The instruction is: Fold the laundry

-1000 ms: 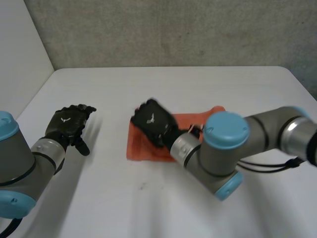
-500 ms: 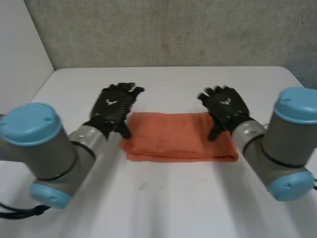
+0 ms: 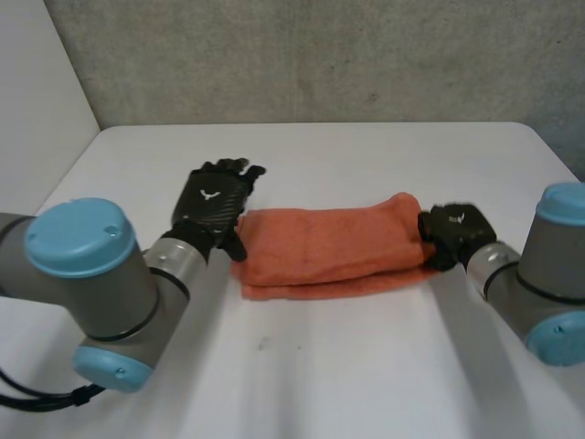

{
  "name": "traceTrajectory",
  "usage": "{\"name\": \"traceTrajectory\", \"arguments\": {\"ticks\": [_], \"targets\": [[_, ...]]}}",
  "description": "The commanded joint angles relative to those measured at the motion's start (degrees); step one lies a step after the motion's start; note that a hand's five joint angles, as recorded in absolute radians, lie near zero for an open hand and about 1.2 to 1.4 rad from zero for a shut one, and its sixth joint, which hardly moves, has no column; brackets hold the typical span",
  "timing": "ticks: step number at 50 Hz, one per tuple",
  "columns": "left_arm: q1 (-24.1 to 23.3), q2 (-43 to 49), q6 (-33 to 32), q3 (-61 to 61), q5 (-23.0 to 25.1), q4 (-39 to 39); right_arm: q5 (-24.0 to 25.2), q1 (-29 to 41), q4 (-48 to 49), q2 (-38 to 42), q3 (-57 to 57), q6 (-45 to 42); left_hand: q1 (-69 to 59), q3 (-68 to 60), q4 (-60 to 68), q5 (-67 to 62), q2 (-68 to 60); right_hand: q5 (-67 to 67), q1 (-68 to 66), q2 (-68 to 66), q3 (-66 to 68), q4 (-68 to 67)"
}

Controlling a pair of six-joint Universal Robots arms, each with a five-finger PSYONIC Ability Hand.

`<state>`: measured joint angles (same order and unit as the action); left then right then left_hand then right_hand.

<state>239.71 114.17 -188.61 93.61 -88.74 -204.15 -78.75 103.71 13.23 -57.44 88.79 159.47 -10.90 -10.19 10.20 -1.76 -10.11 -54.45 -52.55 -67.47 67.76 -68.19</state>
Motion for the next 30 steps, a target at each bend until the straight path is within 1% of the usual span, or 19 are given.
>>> {"name": "traceTrajectory", "arguments": {"ticks": [1, 2, 3, 5, 6, 8, 9, 11, 15, 16, 17, 18, 19, 22, 24, 25, 27, 28, 30], "targets": [[3.7, -4.5, 0.0, 3.9, 0.0, 0.1, -1.2, 7.8, 0.0, -2.1, -8.6, -2.4, 0.0, -0.7, 0.7, 0.9, -0.8, -15.5, -27.4, -12.5, 12.2, -11.8], [4.0, -5.1, 0.0, 4.4, -0.1, 0.1, -1.2, 12.8, -0.1, -1.0, -11.8, -2.7, 0.0, -0.7, 0.7, 0.9, -0.8, -15.5, -27.4, -12.5, 12.2, -11.8], [4.0, -5.1, 0.0, 4.4, -0.1, 0.1, -1.2, 12.8, -0.1, -1.0, -11.8, -2.7, 0.0, -0.7, 0.7, 0.9, -0.8, -15.5, -27.4, -12.5, 12.2, -11.8], [5.1, -5.9, 0.0, 4.9, -0.2, 0.1, -0.7, 21.4, -1.0, 3.5, -17.7, -3.0, 0.0, -0.7, 0.7, 0.9, -0.8, -15.5, -27.4, -12.5, 12.2, -11.8], [5.1, -5.9, 0.0, 4.9, -0.2, 0.1, -0.7, 21.4, -1.0, 3.6, -17.7, -3.0, 0.0, -0.7, 0.7, 0.9, -0.8, -15.5, -27.4, -12.5, 12.2, -11.8], [6.1, -6.3, 0.1, 5.1, -0.2, 0.2, -0.1, 27.2, -2.1, 8.0, -21.4, -3.8, 0.0, -0.7, 0.7, 0.9, -0.8, -15.5, -27.4, -12.5, 12.2, -11.8], [6.1, -6.3, 0.1, 5.1, -0.2, 0.2, -0.1, 27.2, -2.2, 8.0, -21.5, -3.8, 0.0, -0.7, 0.7, 0.9, -0.8, -15.5, -27.4, -12.5, 12.2, -11.8], [6.2, -6.4, 0.2, 5.1, -0.1, 0.4, 0.5, 30.2, -3.4, 12.9, -23.7, -5.5, 0.0, -0.7, 0.7, 0.9, -0.8, -15.5, -27.4, -12.5, 12.2, -11.8], [6.3, -6.4, 0.2, 4.6, 0.0, 0.6, -0.3, 31.4, -5.0, 16.6, -26.1, -7.2, 0.2, -0.5, 0.5, 1.0, -0.6, -15.5, -27.4, -12.5, 12.2, -11.8], [6.3, -6.4, 0.2, 4.1, 0.0, 0.6, -1.2, 31.5, -5.8, 16.9, -27.6, -7.6, 0.0, -0.7, 0.7, 0.9, -0.8, 11.2, -0.7, 14.2, -14.5, 14.9], [6.3, -6.4, 0.2, 4.1, 0.0, 0.6, -1.2, 31.5, -5.8, 16.9, -27.6, -7.6, 0.0, -0.7, 0.7, 0.9, -0.8, 11.5, -0.4, 14.5, -14.8, 15.2], [6.3, -6.4, 0.3, 3.8, 0.0, 0.6, -3.1, 31.4, -6.6, 16.0, -28.5, -7.5, 0.2, -0.5, 0.5, 1.0, -0.6, 41.1, 29.2, 44.1, -44.4, 44.9], [6.3, -6.4, 0.3, 3.8, 0.0, 0.6, -5.2, 30.9, -7.1, 14.0, -28.8, -6.9, 0.2, -0.5, 0.5, 1.0, -0.6, 54.5, 42.6, 57.5, -57.8, 58.2], [6.0, -6.3, 0.3, 2.1, 0.0, 0.5, -7.1, 30.8, -7.1, 11.3, -28.4, -5.2, 0.0, -0.7, 0.7, 0.9, -0.8, 54.5, 42.6, 57.5, -57.8, 58.2], [5.5, -5.5, 0.5, -0.2, 0.1, 0.5, -8.9, 28.6, -6.7, 6.0, -26.4, 3.2, -0.1, -0.9, 0.9, 0.7, -0.9, 54.5, 42.6, 57.5, -57.8, 58.2], [5.5, -5.5, 0.5, -0.2, 0.1, 0.5, -8.9, 28.6, -6.7, 6.0, -26.4, 3.3, -0.2, -0.9, 0.9, 0.7, -0.9, 54.5, 42.6, 57.5, -57.8, 58.2], [4.6, -3.9, 2.0, -3.0, 0.1, 0.5, -8.4, 25.2, -6.8, 1.8, -24.6, 12.4, -0.5, -1.2, 1.2, 0.4, -1.3, 54.5, 42.6, 57.5, -57.8, 58.2], [4.6, -3.9, 2.0, -3.0, 0.1, 0.5, -8.4, 25.2, -6.8, 1.8, -24.6, 12.4, -0.5, -1.2, 1.2, 0.4, -1.3, 54.5, 42.6, 57.5, -57.8, 58.2], [2.1, -0.9, 4.3, -6.6, 0.3, 0.6, -7.3, 23.3, -7.4, 0.6, -23.4, 18.7, -0.7, -1.4, 1.4, 0.2, -1.4, 54.5, 42.6, 57.5, -57.8, 58.2]]}}
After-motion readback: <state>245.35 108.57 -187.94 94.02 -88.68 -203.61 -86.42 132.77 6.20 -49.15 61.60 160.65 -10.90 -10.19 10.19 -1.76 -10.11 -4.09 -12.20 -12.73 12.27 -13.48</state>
